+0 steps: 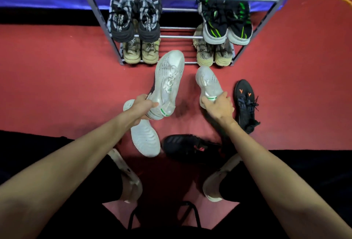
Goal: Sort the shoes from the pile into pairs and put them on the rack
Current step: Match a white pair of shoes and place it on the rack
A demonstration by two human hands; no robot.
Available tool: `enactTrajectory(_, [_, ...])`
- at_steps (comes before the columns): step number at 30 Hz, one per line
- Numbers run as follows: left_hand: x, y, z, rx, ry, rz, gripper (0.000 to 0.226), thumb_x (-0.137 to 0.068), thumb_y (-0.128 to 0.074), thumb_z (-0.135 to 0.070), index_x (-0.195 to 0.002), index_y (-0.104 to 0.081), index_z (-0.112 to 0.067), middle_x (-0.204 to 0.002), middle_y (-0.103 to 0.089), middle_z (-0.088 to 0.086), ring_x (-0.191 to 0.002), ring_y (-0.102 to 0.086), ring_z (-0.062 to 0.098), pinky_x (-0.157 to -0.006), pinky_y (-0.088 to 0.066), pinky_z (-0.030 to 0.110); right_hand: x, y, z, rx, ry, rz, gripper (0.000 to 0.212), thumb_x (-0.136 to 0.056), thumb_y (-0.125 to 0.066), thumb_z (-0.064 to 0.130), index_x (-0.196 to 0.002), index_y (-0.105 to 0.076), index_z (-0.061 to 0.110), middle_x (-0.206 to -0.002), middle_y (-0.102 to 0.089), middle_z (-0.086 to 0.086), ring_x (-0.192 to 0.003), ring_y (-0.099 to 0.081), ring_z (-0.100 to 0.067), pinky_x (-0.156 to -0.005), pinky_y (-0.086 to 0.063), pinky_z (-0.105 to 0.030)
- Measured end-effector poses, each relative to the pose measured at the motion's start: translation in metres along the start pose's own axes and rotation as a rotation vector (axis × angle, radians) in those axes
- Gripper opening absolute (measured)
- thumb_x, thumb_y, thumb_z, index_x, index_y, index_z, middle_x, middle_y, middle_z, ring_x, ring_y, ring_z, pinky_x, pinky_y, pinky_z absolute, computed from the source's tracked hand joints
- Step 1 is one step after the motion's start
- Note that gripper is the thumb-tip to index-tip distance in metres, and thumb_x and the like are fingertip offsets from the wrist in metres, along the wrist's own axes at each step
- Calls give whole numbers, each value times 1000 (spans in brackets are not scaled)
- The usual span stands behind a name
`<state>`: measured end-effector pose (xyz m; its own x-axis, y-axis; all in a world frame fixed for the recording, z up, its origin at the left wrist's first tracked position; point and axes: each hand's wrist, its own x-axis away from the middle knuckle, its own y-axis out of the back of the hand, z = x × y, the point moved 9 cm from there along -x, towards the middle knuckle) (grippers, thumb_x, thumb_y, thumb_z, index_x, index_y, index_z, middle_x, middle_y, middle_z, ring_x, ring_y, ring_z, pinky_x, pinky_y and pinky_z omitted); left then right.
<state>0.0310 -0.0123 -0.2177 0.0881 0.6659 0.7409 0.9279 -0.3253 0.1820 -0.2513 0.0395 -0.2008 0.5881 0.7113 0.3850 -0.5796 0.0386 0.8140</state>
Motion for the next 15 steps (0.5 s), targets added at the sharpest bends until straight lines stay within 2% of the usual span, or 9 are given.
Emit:
enactTrajectory(3, [22,-1,-18,2,-63,1,28,-88,-61,-7,-115,-56,-5,-103,-67,10,-83,-67,20,-58,-60,30,19,40,0,-45,49,-58,81,-77,-59,56,-128,-38,-3,-129,-48,-24,-121,-46,-43,-102,-36,-49])
enactTrajectory(6, [46,-5,-41,1,-141,18,20,-88,-61,-7,-108,-57,-8,-92,-67,5,-78,-67,16,-50,-58,24,35,74,-1,-99,65,-84,78,-73,-57,57,-121,-43,-2,-125,-51,-22,-117,-49,-41,-99,-41,-49])
enactTrajectory(9, [62,-7,-65,-30,-222,24,23,-87,-62,-10,-110,-59,-8,-98,-68,9,-85,-68,21,-56,-58,26,50,110,0,-161,85,-146,77,-63,-51,57,-115,-48,0,-118,-57,-20,-110,-54,-40,-95,-45,-51])
enactTrajectory(12, [73,-11,-93,-41,-310,45,20,-86,-63,-11,-106,-63,-11,-101,-70,9,-94,-68,25,-73,-59,35,59,146,6,-168,141,-232,71,-64,-52,55,-112,-48,2,-115,-57,-18,-108,-53,-38,-94,-44,-50])
enactTrajectory(15, [80,-23,-123,-48,-372,78,26,-86,-63,-12,-112,-64,-14,-101,-70,6,-94,-68,22,-75,-58,34,58,179,16,-194,185,-322,77,-58,-47,59,-112,-48,4,-113,-58,-18,-107,-54,-38,-93,-45,-51])
